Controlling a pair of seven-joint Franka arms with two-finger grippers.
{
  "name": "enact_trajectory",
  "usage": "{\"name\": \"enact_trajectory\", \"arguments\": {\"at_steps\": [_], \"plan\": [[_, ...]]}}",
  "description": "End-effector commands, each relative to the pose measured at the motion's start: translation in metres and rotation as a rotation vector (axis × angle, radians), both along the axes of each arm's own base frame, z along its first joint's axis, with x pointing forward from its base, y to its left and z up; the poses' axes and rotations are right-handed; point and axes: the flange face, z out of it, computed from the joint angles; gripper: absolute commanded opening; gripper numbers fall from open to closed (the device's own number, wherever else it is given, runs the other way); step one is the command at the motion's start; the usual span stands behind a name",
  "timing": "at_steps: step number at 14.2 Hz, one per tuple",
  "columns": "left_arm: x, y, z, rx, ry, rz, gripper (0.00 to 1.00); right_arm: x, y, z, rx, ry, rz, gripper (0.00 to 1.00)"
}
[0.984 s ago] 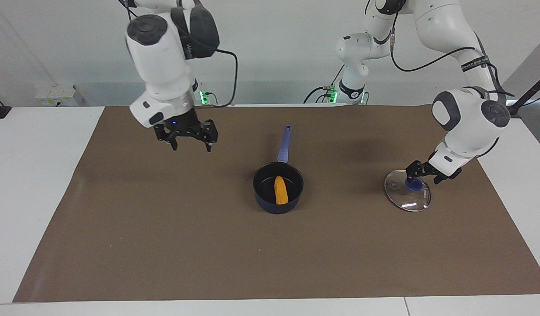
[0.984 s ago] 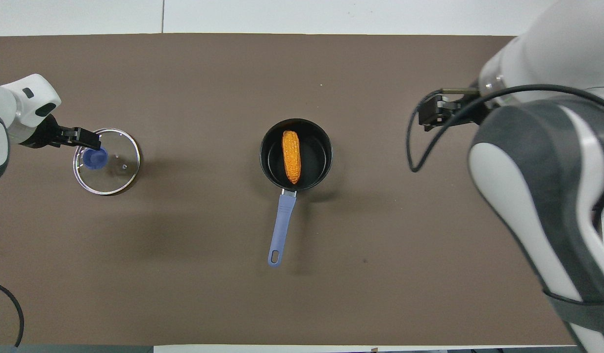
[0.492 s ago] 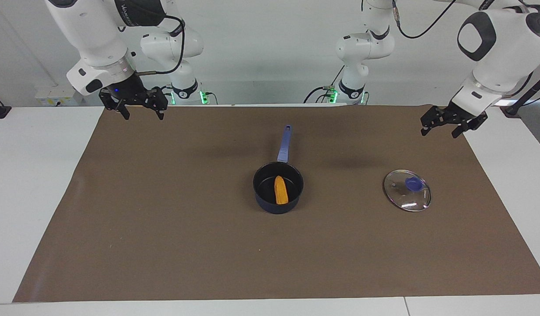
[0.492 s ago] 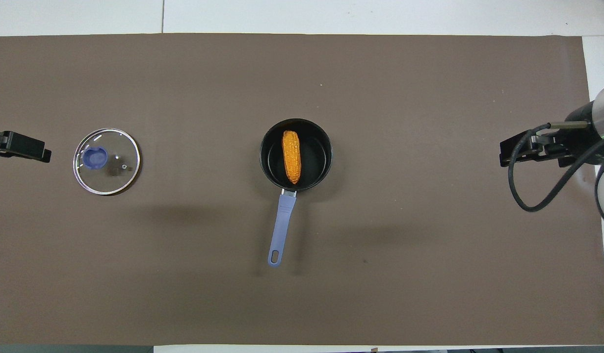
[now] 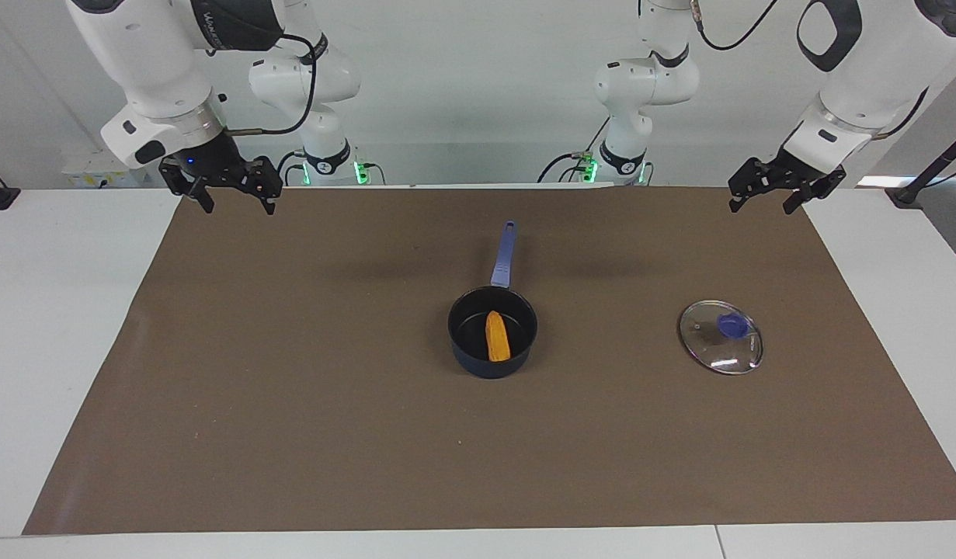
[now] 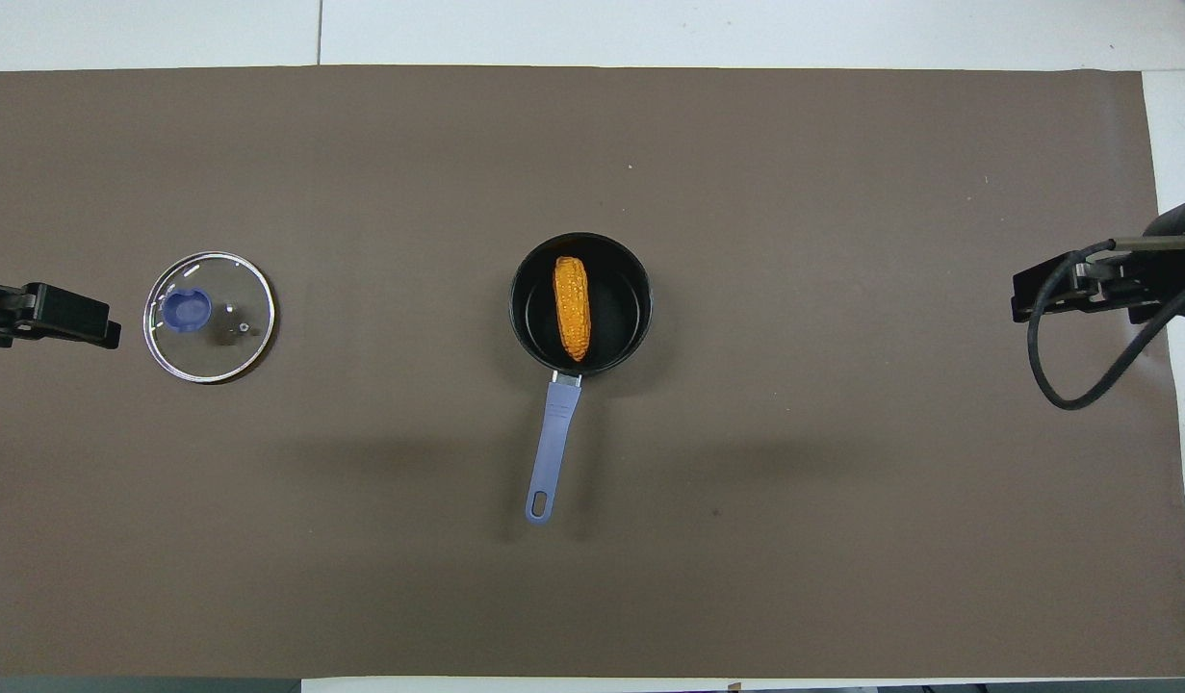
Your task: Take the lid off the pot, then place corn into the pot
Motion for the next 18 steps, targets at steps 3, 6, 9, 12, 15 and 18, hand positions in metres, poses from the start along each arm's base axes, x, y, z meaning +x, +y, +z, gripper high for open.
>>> {"name": "enact_trajectory", "arguments": {"at_steps": [3, 6, 9, 12, 15, 18], "plan": [[0.016, -0.005, -0.016, 0.019, -0.038, 0.009, 1.0, -0.004, -0.016, -0.001, -0.004, -0.024, 0.006, 1.0], [0.018, -0.005, -0.018, 0.042, -0.024, 0.003, 1.0, -0.003, -0.02, 0.001, -0.004, -0.021, 0.004, 1.0], [0.011, -0.011, 0.007, 0.042, -0.009, -0.002, 1.0, -0.004, -0.031, 0.003, -0.001, -0.022, -0.008, 1.0], [0.008, -0.012, 0.009, 0.041, -0.015, -0.004, 1.0, -0.005, -0.035, 0.002, 0.002, -0.02, 0.01, 1.0], [0.007, -0.012, 0.009, 0.041, -0.013, -0.004, 1.0, -0.003, -0.038, 0.002, 0.005, -0.025, 0.007, 1.0], [0.006, -0.012, 0.011, 0.039, -0.012, -0.005, 1.0, -0.002, -0.039, 0.0, 0.005, -0.033, 0.001, 1.0]]}}
